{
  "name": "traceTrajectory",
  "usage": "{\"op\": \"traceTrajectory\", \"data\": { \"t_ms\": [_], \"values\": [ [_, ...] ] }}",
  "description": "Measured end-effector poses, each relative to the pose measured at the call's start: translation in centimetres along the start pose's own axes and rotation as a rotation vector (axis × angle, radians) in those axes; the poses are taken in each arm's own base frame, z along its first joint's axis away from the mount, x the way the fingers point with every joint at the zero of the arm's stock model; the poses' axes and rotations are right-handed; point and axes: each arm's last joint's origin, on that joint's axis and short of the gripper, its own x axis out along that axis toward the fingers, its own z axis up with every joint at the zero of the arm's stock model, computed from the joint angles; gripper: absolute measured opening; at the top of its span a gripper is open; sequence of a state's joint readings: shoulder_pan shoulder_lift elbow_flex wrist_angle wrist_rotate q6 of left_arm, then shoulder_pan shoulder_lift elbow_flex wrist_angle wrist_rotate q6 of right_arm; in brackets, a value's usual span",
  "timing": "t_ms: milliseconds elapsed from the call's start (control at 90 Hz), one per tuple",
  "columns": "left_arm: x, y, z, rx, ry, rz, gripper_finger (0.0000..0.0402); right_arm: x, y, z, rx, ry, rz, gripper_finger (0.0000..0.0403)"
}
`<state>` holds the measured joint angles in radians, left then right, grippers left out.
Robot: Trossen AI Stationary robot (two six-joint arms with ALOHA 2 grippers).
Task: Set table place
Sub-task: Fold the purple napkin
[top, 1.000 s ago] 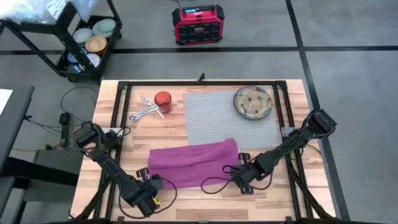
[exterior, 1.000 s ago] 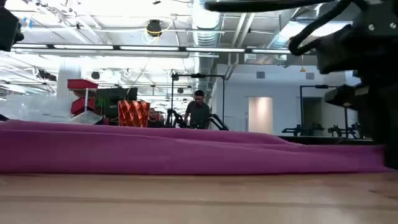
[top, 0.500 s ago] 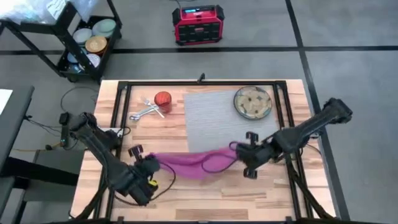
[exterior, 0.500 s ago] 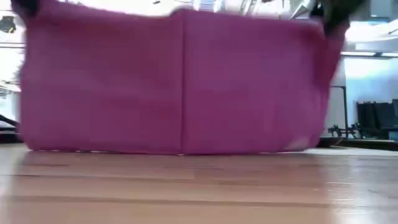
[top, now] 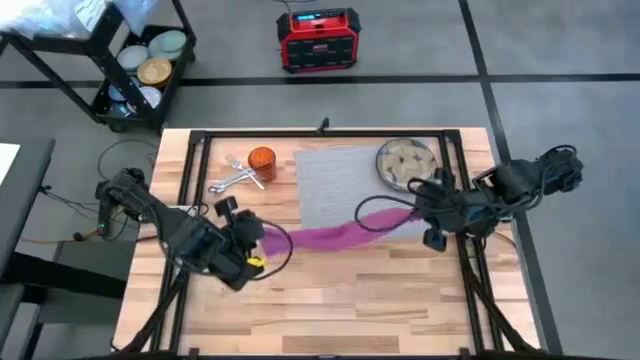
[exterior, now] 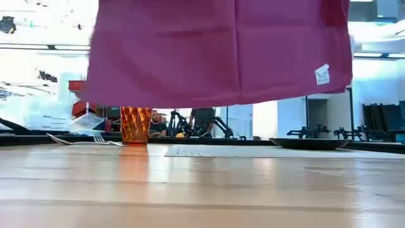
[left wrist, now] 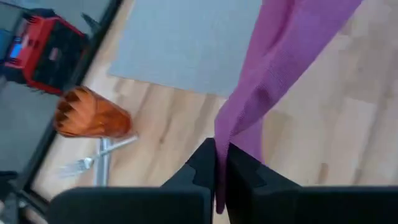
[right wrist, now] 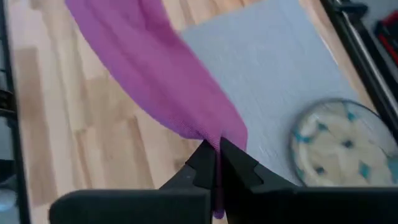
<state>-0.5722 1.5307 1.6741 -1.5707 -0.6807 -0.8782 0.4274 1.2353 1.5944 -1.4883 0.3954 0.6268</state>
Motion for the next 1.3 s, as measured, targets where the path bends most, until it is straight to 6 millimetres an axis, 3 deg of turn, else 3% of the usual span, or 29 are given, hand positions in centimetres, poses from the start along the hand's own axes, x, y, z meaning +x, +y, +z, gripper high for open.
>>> {"op": "traceTrajectory", "data": {
  "t_ms": [167, 489, 622, 844, 1044, 1200, 1300],
  "values": [
    [0.4, 0.4, 0.4, -0.027, 0.001, 0.020, 0.0000, 0.0, 0.3, -0.8, 0.003, 0.045, -0.022, 0.0000],
    [0.4, 0.7, 0.5, -0.095, -0.037, 0.051, 0.0000, -1.1, 0.4, -1.5, 0.070, -0.039, -0.023, 0.0000],
    [0.4, -1.7, -0.4, -0.085, 0.032, -0.017, 0.0000, -1.1, 2.0, -1.9, 0.061, -0.024, 0.039, 0.0000],
    [-1.2, -5.3, -1.8, -0.070, 0.061, -0.127, 0.0000, -0.3, 4.8, -2.3, 0.007, -0.001, 0.074, 0.0000],
    [-1.1, -2.6, -0.6, -0.029, 0.007, -0.057, 0.0000, 0.7, 2.7, -1.1, -0.015, 0.027, -0.036, 0.0000],
    [0.0, 1.3, 1.3, -0.025, -0.031, 0.031, 0.0000, 0.5, 0.1, 0.0, 0.024, -0.007, -0.060, 0.0000],
    [0.3, 2.9, 1.9, -0.057, -0.035, 0.061, 0.0000, 0.3, -0.2, 0.3, 0.054, -0.034, -0.025, 0.0000]
  ]
}}
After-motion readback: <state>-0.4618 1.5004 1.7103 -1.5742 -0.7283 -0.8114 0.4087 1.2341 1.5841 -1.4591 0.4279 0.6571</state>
